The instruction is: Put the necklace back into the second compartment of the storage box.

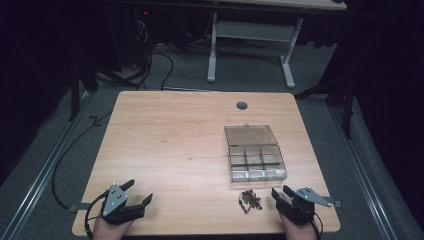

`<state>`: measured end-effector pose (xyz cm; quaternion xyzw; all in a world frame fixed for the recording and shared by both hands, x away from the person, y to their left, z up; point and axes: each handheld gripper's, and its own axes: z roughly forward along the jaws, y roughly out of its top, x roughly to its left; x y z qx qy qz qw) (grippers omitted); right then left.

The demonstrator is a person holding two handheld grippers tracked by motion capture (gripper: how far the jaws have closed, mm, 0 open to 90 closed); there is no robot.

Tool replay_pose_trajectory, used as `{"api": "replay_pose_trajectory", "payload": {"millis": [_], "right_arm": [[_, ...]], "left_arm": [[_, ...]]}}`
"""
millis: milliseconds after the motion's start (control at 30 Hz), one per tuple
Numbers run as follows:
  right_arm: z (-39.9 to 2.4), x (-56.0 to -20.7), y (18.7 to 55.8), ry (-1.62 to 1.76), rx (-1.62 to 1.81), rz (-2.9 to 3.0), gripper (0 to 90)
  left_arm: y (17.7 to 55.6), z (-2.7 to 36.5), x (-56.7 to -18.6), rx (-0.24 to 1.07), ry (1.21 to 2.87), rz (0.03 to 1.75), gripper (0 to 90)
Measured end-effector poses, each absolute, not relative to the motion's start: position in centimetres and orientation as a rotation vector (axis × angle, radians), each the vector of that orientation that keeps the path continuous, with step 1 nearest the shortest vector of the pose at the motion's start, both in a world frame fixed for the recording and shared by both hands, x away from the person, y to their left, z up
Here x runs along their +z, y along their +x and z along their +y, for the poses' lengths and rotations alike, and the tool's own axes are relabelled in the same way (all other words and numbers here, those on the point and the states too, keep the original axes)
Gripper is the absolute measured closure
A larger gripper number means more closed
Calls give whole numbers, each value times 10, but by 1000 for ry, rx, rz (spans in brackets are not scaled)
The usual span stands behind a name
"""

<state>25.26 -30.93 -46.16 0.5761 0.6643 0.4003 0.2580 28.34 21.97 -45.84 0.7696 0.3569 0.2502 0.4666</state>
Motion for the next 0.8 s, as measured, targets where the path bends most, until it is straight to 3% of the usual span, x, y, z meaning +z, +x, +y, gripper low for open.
{"api": "replay_pose_trajectory", "payload": {"millis": [800], "right_arm": [[-309,-462,252,1557,1090,1805,488]], "left_arm": [[284,218,-459,610,1900,860,204]]}}
